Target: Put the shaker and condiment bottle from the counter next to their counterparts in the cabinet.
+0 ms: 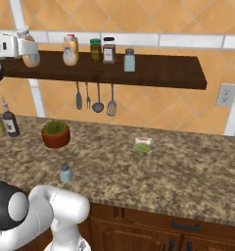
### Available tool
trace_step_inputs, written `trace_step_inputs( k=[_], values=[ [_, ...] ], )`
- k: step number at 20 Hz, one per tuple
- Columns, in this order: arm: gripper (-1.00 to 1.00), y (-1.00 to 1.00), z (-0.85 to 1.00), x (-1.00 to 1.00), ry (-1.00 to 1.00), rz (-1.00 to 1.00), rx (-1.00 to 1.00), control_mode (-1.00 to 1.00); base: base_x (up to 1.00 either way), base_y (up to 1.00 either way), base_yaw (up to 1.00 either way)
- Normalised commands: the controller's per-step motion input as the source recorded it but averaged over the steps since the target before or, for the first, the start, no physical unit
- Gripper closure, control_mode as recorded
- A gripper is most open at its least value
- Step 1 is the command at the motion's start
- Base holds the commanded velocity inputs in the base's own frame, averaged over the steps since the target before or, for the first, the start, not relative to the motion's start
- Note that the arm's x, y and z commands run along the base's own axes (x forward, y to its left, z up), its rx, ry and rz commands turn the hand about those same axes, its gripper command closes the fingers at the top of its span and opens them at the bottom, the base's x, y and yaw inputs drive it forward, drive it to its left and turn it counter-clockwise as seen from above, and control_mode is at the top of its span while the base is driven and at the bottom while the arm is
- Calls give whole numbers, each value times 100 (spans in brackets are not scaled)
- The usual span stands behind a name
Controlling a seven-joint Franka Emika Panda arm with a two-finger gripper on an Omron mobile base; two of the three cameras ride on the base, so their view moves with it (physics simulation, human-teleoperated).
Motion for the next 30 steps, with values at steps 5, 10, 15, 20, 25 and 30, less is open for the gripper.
trace_step_inputs(
  k=[5, 10, 15, 20, 25, 30],
  values=[
    [100, 0, -13, 48, 0, 0, 0, -100, 0, 0, 0],
    [100, 0, -7, 28, 0, -4, 1, -100, 0, 0, 0],
    [100, 0, -14, 28, 0, -6, 2, -100, 0, 0, 0],
    [100, 0, -28, 17, 0, -3, 4, -100, 0, 0, 0],
    [100, 0, -10, 29, 0, -3, 7, -100, 0, 0, 0],
    [100, 0, 0, 30, 0, -3, 7, -100, 0, 0, 0]
  ],
)
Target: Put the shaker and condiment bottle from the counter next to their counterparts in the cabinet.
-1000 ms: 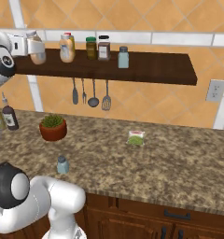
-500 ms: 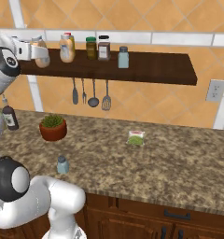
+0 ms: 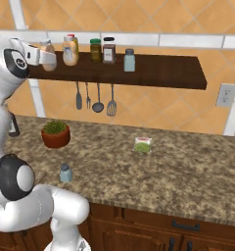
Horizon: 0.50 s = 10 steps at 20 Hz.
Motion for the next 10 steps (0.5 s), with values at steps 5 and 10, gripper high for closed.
trace_step_inputs(
  k=[5, 10],
  values=[
    [100, 0, -1, 26, 0, -2, 5, -100, 0, 0, 0],
    [100, 7, -1, 41, 0, 0, 1, -100, 0, 0, 0]
  ],
)
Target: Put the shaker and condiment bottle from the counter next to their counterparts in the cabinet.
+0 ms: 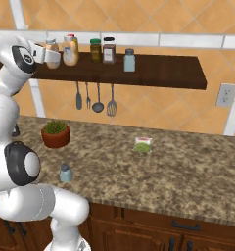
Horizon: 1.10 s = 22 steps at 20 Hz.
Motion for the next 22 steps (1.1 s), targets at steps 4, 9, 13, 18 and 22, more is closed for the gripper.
trace_step_inputs(
  k=[4, 9, 13, 18, 22],
  values=[
    [100, 18, -6, 30, 0, 0, 0, -100, 0, 0, 0],
    [100, 11, -13, 21, 0, 0, 0, -100, 0, 0, 0],
    [100, 3, -6, 43, 0, 0, 0, -100, 0, 0, 0],
    [-100, 1, -9, 19, 0, 0, 0, -100, 0, 0, 0],
    [-100, 0, -2, 0, 0, 0, 0, -100, 0, 0, 0]
  ],
)
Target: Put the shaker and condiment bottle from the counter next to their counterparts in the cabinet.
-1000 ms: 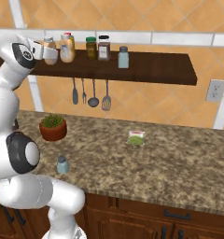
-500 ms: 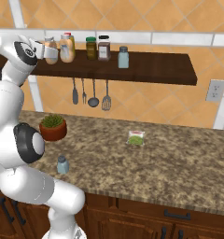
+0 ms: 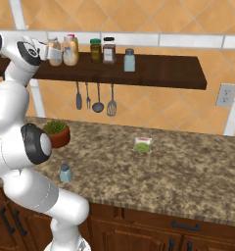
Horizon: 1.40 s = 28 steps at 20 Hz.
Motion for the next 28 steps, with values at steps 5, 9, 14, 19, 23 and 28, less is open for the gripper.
trace_step_inputs(
  k=[5, 9, 14, 19, 23, 28],
  values=[
    [-100, 0, 0, -5, 0, 0, 0, -100, 0, 0, 0],
    [-100, 0, 0, -74, -13, 0, 0, -100, 0, 0, 0],
    [-100, 0, 0, -100, -21, 1, 0, -100, 0, 0, 0],
    [-100, -3, 0, -100, -18, 5, 0, -100, 0, 0, 0],
    [-100, -36, 0, -100, -13, 11, 0, -100, 0, 0, 0],
    [-100, -80, -12, -64, -1, 24, -2, -100, 0, 0, 0]
  ],
)
